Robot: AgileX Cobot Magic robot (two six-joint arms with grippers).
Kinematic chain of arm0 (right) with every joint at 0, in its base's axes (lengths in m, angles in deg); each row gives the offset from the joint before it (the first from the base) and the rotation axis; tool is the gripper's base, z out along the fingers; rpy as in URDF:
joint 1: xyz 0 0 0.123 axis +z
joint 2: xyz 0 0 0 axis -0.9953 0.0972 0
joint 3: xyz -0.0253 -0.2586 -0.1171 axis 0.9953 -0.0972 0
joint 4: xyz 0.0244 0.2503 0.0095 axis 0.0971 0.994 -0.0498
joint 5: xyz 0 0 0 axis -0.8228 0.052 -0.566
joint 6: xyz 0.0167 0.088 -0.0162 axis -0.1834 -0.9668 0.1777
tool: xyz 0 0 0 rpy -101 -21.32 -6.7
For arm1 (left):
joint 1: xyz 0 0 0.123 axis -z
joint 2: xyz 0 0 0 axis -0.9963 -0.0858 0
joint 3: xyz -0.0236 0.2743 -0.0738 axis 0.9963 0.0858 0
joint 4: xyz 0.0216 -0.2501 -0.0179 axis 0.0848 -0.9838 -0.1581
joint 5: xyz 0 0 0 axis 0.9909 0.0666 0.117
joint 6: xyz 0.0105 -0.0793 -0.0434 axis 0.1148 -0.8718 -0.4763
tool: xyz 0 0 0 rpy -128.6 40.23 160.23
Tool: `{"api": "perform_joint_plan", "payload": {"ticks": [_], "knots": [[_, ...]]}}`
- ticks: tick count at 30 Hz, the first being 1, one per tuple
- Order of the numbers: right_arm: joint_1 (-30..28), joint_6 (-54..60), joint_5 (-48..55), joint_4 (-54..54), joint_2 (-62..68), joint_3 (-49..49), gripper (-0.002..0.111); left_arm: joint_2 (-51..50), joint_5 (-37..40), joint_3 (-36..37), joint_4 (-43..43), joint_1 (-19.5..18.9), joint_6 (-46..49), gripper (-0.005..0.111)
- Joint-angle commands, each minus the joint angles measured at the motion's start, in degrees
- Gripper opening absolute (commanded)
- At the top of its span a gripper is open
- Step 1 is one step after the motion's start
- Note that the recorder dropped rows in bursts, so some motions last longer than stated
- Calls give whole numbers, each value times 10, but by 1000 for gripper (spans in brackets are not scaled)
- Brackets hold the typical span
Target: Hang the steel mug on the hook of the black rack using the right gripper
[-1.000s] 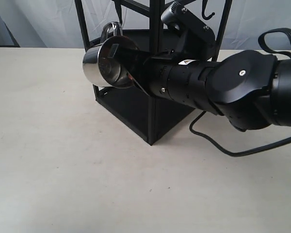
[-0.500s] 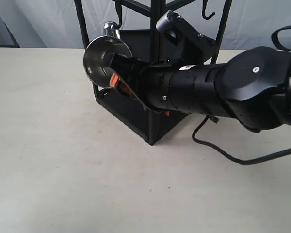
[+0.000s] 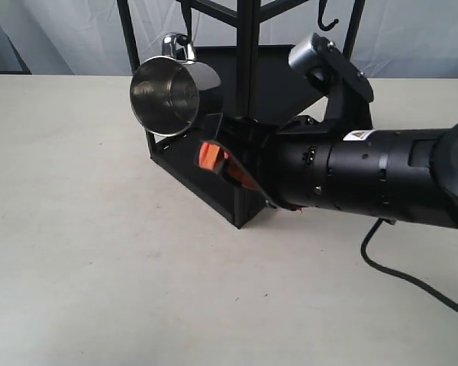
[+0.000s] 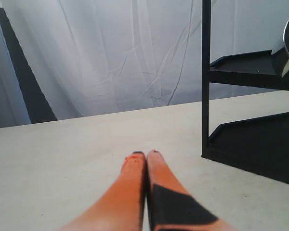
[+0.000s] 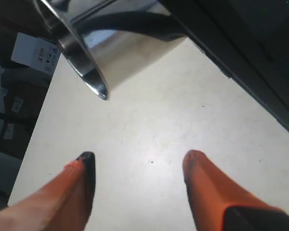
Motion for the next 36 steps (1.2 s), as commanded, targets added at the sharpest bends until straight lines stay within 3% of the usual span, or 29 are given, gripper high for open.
{"api": "perform_joint_plan", "payload": {"ticks": [1, 3, 6, 11, 15, 22, 30, 36], "knots": [[-1, 4, 30, -18, -46, -27, 49, 3, -3, 0, 0, 3, -1, 2], [-1, 4, 46, -43, -82, -36, 33, 3, -3, 0, 0, 3, -1, 2], [-1, 4, 86, -112, -144, -37, 1, 3, -3, 0, 0, 3, -1, 2], [-1, 4, 110, -124, -199, -37, -1, 3, -3, 0, 0, 3, -1, 2], [-1, 4, 80, -243, -232, -37, -1, 3, -3, 0, 0, 3, -1, 2], [-12, 4, 22, -345, -297, -67, -1, 3, -3, 0, 0, 3, -1, 2], [-181, 4, 17, -334, -447, -216, -1, 3, -3, 0, 0, 3, -1, 2], [-291, 12, 30, -386, -593, -313, -1, 3, -3, 0, 0, 3, -1, 2]]}}
